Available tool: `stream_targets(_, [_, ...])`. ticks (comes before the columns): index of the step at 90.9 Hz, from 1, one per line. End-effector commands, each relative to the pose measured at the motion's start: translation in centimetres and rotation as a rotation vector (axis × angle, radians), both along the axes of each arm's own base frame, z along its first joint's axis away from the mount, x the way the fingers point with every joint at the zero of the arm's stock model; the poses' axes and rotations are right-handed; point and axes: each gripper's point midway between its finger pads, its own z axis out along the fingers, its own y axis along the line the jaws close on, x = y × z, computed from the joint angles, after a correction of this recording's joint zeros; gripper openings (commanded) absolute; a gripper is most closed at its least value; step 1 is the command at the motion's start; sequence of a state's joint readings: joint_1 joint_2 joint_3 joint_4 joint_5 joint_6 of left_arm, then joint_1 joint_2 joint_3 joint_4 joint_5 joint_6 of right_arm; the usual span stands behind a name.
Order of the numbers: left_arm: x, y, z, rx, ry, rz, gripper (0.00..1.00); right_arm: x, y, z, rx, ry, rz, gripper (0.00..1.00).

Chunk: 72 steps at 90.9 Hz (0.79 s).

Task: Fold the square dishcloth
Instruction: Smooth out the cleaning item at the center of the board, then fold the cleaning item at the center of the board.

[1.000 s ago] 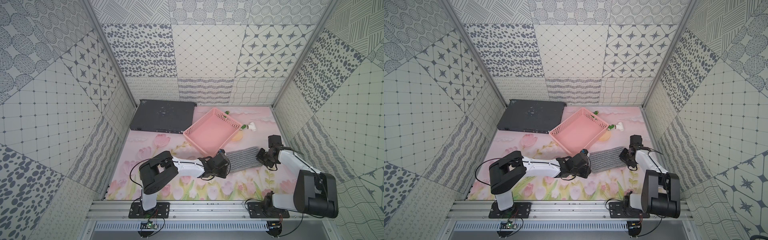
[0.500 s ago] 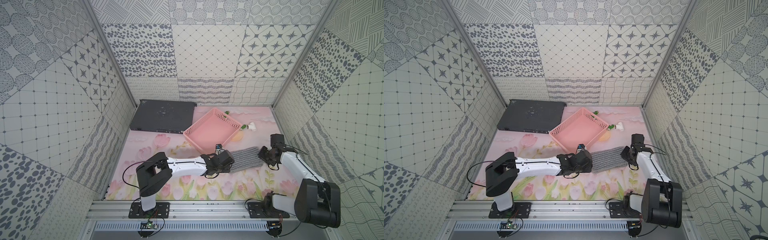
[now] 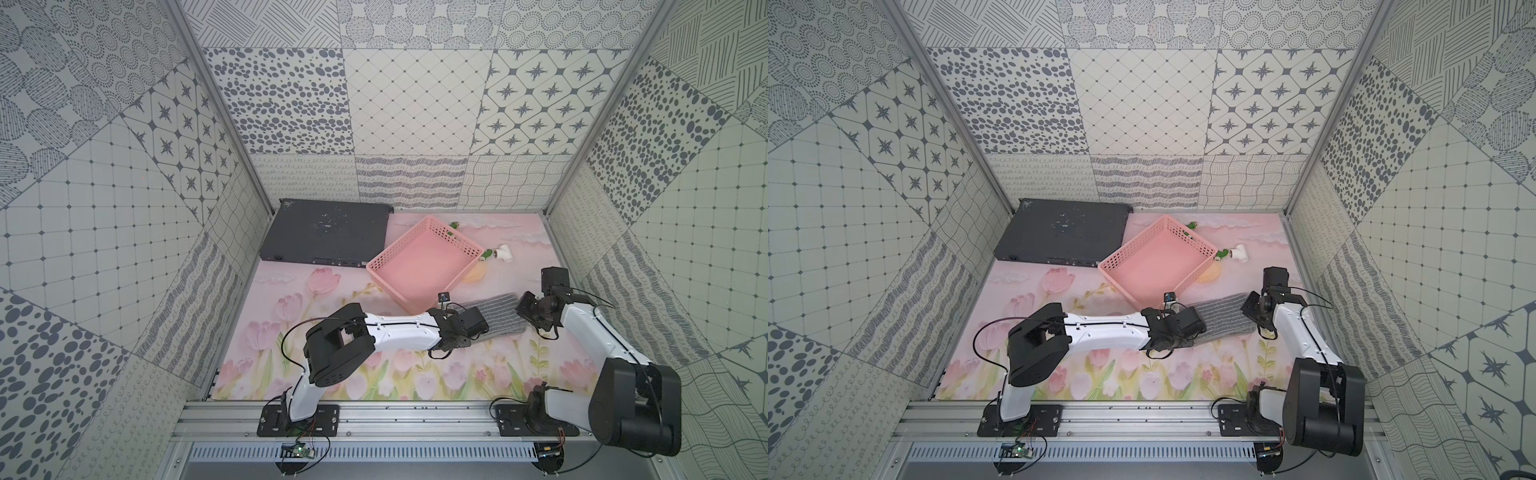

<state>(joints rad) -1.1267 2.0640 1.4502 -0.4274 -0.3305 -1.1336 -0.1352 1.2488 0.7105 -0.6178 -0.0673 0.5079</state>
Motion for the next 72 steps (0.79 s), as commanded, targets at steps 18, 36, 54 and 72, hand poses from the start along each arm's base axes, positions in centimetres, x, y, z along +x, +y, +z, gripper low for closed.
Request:
stream_targets(18, [-1.0, 2.7, -3.3, 0.177, 0.066, 0.02, 0.34, 1.4, -0.1, 2.1, -0.011, -0.068, 0.011, 0.3])
stream_targets(36, [-1.0, 2.6, -4.5, 0.185, 0.106, -0.005, 0.34, 1.7, -0.2, 2.7, -0.014, -0.087, 0.008, 0.3])
stream_targets(54, [-0.8, 2.8, -4.6, 0.177, 0.113, -0.005, 0.36, 1.9, -0.2, 3.0, -0.015, -0.093, 0.006, 0.3])
stream_targets(72, [-0.7, 3.6, -6.4, 0.189, 0.176, 0.001, 0.3, 2.1, -0.3, 3.3, -0.018, -0.099, 0.005, 0.3])
